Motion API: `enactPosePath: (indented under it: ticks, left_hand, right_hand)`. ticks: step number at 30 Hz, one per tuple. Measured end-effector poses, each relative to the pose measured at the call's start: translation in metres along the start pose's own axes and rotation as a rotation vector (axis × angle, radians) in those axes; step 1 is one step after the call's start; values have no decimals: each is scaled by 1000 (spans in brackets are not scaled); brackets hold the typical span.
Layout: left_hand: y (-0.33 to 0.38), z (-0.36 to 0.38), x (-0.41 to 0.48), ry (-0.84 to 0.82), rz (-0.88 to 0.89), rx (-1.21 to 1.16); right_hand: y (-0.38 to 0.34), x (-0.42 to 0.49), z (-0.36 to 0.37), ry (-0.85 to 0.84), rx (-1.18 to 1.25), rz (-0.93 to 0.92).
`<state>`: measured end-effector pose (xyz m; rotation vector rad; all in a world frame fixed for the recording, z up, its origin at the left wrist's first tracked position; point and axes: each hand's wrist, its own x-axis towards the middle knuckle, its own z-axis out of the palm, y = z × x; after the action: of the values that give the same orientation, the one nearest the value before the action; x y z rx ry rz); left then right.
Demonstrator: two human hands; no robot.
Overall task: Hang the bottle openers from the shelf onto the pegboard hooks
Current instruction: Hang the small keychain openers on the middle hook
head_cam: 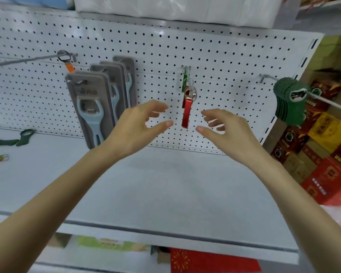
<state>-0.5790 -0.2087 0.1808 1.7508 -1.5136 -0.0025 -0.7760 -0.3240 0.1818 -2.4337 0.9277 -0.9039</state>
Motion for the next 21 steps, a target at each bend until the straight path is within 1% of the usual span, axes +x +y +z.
enactPosePath:
  ticks: [2, 4, 6, 8, 11, 15, 21]
  left_hand:
    - [-10, -3, -18, -66, 76, 233]
    - [-19, -5, -35, -143, 112, 371]
    - [-28, -7, -52, -216, 97, 477]
    - [-38, -10, -68, -265, 44, 545]
    - [-52, -19, -92, -295, -24, 613]
    - [-70, -36, -124, -235, -114, 567]
    - [-114, -67, -153, -234, -213, 571]
  right_hand:
    - [3, -10, 2, -131, -168, -5]
    - [4, -18, 7, -300, -357, -3]
    - [4, -24, 15, -449, -494, -18]
    - [-1, -28, 26, -531, -550, -45]
    - [-12, -31, 47, -619, -559, -88]
    - [-31, -37, 84, -711, -469, -170]
    - [-72, -38, 140, -770, -374, -203]
